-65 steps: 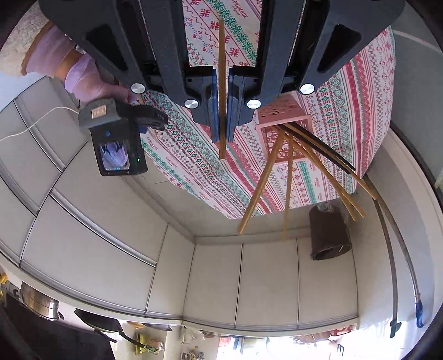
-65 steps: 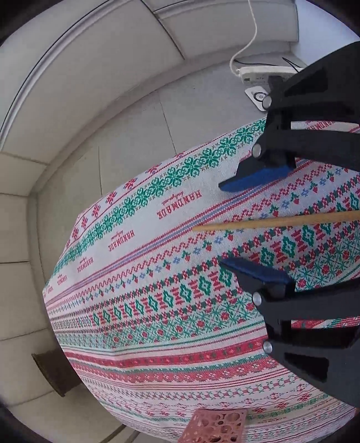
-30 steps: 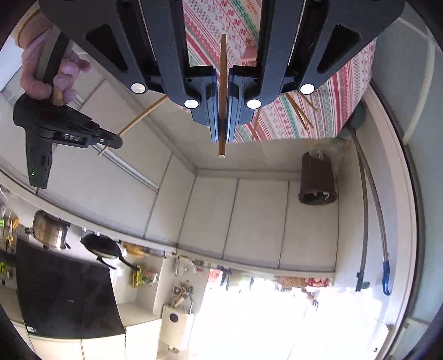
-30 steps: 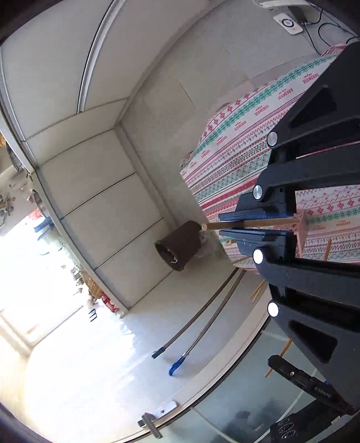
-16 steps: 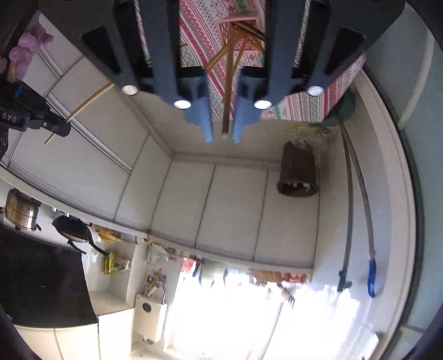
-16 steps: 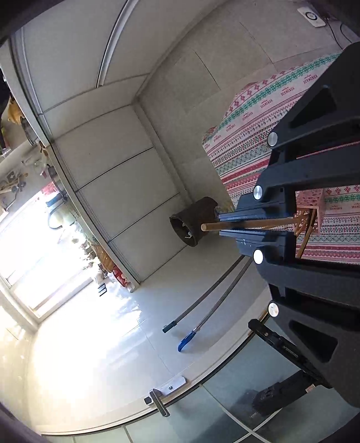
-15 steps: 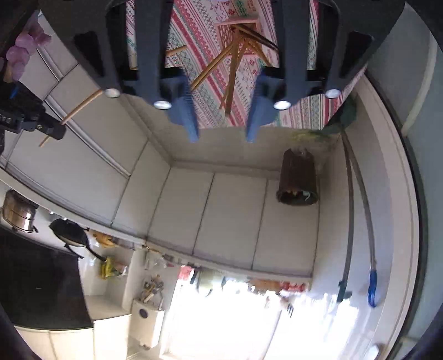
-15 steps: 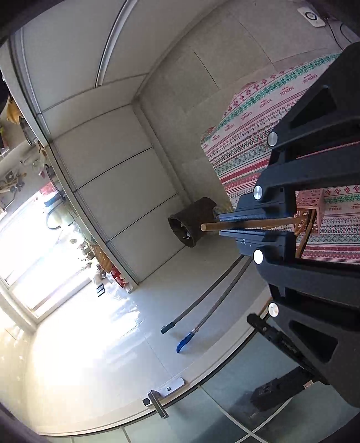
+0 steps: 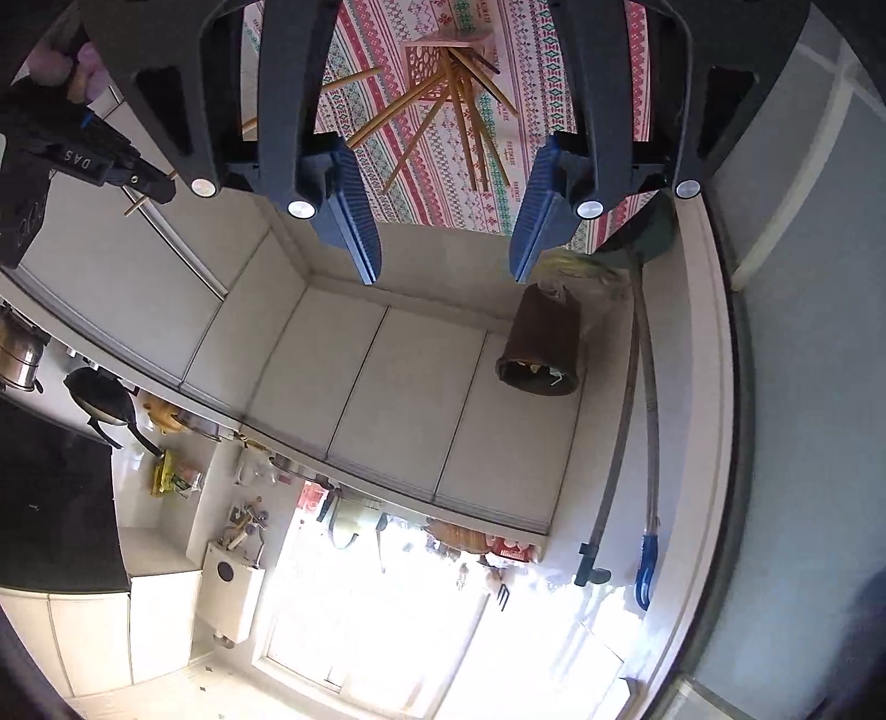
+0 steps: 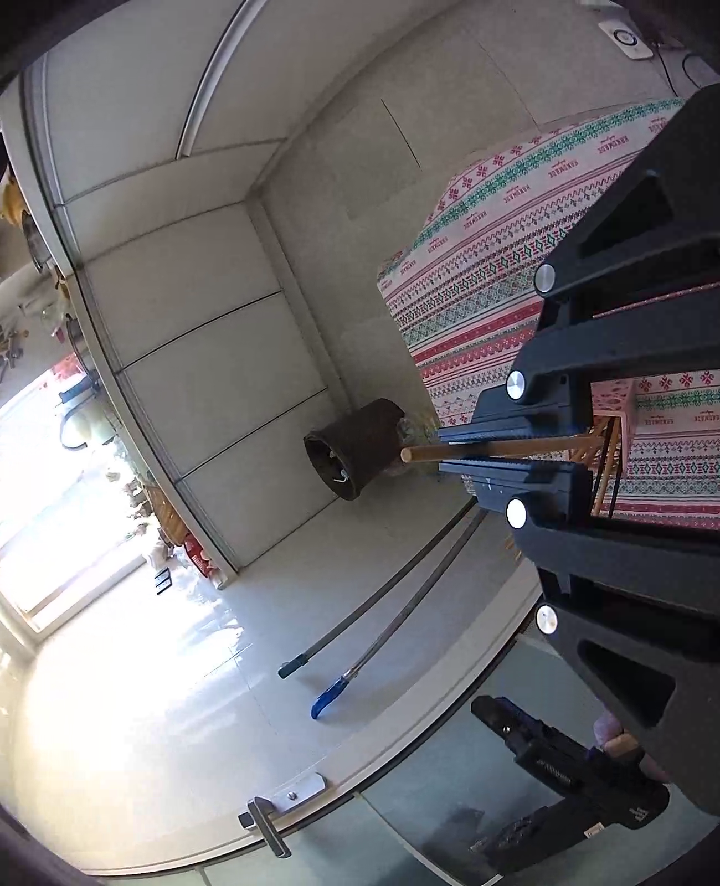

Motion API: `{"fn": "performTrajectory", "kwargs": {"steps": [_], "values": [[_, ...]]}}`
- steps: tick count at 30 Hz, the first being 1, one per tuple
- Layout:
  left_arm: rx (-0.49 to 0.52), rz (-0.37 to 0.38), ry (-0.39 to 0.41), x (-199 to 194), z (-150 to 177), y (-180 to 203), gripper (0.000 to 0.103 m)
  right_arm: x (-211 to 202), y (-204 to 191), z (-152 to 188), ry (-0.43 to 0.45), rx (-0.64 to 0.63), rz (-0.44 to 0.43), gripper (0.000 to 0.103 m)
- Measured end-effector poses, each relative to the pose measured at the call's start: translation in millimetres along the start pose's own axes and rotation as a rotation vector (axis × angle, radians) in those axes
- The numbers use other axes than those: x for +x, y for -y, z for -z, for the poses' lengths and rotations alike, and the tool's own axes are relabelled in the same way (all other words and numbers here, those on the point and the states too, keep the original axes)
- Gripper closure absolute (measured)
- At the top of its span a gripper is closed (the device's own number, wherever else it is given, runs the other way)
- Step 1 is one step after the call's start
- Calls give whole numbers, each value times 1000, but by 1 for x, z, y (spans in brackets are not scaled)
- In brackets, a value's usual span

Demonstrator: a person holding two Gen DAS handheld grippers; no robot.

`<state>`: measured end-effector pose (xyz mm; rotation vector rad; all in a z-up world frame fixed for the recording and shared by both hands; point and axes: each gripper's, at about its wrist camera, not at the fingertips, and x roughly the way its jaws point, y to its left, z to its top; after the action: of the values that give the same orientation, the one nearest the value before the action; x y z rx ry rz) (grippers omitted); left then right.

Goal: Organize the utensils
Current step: 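Lower both chopsticks into the basket and open both tools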

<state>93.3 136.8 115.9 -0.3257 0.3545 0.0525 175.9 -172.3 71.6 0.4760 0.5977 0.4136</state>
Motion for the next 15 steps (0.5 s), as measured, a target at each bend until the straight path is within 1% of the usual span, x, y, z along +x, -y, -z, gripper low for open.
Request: {"fn": "performTrajectory", "kwargs": {"steps": [5, 8, 10, 11, 12, 13, 15], "values": [[-15, -11, -3, -1, -4, -9, 54, 35, -9, 11, -40, -9, 36, 97], [-37, -12, -17, 2, -5, -16, 50, 56, -15, 18, -71, -7, 39, 97], [-34, -15, -28, 5, -4, -18, 48, 67, -19, 21, -79, -10, 36, 92], [-31, -14, -31, 6, -4, -18, 45, 73, -21, 23, -88, -10, 38, 83], [-29, -10, -33, 6, -3, -17, 41, 77, -22, 25, -99, -3, 35, 67], [-27, -8, -34, 7, -2, -16, 40, 78, -22, 26, -104, 2, 35, 64], [-9, -15, -41, 8, 2, -10, 37, 76, -24, 29, -101, -14, 45, 64]]}}
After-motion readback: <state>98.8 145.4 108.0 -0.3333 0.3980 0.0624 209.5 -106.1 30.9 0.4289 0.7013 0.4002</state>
